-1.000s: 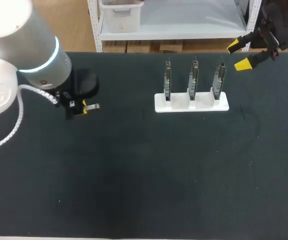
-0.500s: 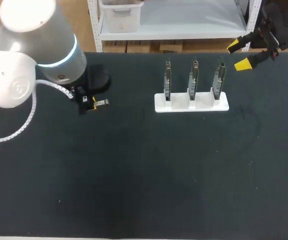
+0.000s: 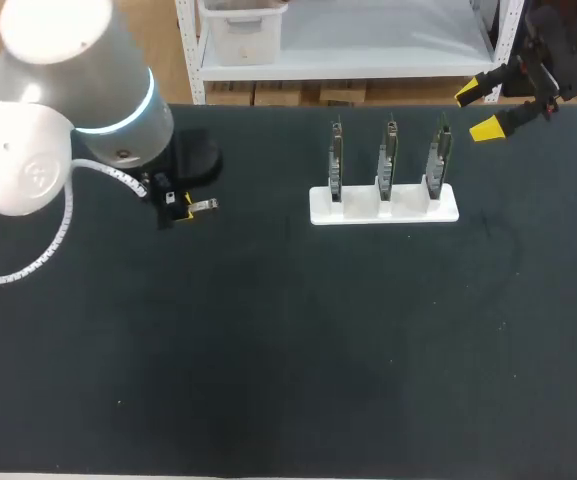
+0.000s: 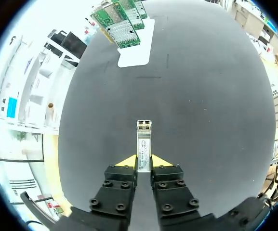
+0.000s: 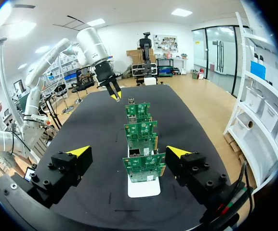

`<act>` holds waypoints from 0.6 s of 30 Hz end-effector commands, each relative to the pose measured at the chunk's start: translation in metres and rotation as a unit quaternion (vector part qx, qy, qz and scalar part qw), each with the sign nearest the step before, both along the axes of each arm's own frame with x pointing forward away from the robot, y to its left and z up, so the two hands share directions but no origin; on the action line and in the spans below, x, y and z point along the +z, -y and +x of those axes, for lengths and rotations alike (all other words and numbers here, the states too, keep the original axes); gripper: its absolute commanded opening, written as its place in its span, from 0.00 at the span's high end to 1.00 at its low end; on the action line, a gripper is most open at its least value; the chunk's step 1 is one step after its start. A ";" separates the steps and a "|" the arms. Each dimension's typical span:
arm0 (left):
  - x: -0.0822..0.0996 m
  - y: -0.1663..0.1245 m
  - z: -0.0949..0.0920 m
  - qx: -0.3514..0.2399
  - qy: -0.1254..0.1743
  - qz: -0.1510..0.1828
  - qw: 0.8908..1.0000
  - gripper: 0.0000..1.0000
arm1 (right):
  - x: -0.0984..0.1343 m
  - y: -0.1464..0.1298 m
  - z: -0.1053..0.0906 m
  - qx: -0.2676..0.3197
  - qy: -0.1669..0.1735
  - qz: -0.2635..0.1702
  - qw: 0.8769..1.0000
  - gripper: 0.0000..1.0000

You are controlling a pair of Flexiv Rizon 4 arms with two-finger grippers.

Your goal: Pick up the optical module with the left hand, and insert it into the network port with the right hand.

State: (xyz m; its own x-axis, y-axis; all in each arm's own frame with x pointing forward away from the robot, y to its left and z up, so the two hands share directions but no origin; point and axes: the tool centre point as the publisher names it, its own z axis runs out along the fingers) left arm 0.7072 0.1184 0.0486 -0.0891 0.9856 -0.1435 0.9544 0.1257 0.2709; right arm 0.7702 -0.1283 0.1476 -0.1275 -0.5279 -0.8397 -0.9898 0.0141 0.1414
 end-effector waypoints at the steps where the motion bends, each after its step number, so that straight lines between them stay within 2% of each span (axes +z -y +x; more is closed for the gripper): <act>1: 0.000 0.000 0.000 0.000 0.000 0.000 1.000 1.00 | 0.000 0.000 -0.002 -0.002 0.002 -0.001 1.000 0.00; 7: 0.000 0.000 0.000 0.000 0.000 0.000 1.000 1.00 | 0.000 0.000 -0.002 -0.002 0.002 -0.001 1.000 0.00; 13: 0.023 0.003 0.002 -0.020 0.015 -0.028 0.999 1.00 | 0.000 0.000 -0.002 -0.002 0.002 -0.001 1.000 0.00; 18: 0.043 0.006 0.006 -0.036 0.012 -0.070 0.997 1.00 | 0.000 0.000 -0.002 -0.002 0.002 -0.001 1.000 0.00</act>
